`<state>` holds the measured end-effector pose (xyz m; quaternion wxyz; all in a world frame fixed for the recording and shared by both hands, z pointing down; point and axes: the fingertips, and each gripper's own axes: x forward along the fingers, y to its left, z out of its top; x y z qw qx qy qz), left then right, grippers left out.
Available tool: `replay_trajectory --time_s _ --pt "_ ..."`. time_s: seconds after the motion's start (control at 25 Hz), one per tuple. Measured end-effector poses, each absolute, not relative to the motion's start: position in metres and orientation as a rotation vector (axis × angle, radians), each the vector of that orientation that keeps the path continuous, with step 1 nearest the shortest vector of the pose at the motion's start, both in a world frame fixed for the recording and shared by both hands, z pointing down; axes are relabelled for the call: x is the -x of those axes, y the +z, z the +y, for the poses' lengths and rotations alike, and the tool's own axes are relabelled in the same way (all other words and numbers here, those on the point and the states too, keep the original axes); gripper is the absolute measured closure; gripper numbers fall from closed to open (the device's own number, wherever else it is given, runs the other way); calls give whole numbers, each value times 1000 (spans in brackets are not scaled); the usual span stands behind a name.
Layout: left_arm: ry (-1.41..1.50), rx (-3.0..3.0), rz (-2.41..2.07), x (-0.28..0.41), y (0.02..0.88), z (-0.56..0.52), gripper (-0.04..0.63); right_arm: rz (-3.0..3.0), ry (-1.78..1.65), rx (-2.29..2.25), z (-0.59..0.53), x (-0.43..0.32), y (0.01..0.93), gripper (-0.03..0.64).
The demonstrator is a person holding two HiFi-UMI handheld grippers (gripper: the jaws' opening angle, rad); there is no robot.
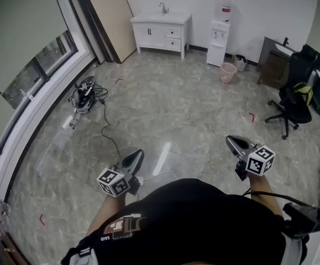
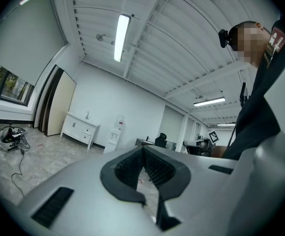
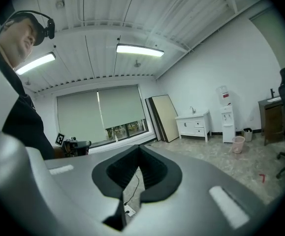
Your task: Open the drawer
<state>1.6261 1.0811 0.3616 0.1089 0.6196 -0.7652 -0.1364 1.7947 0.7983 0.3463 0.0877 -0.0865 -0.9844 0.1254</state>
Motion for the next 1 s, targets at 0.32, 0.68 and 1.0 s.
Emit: replay_trajectory --time_s 0.32,0.68,1.0 --pt "-394 -1698 -2309 -1564 385 1053 595 -2894 417 379 753 -1705 368 618" --pt "-412 -1562 -2437 -1495 377 946 595 -2867 374 560 628 -1594 362 618" --pt "-477 -1499 -2489 -1452 359 849 595 -2849 383 655 529 -1529 357 618"
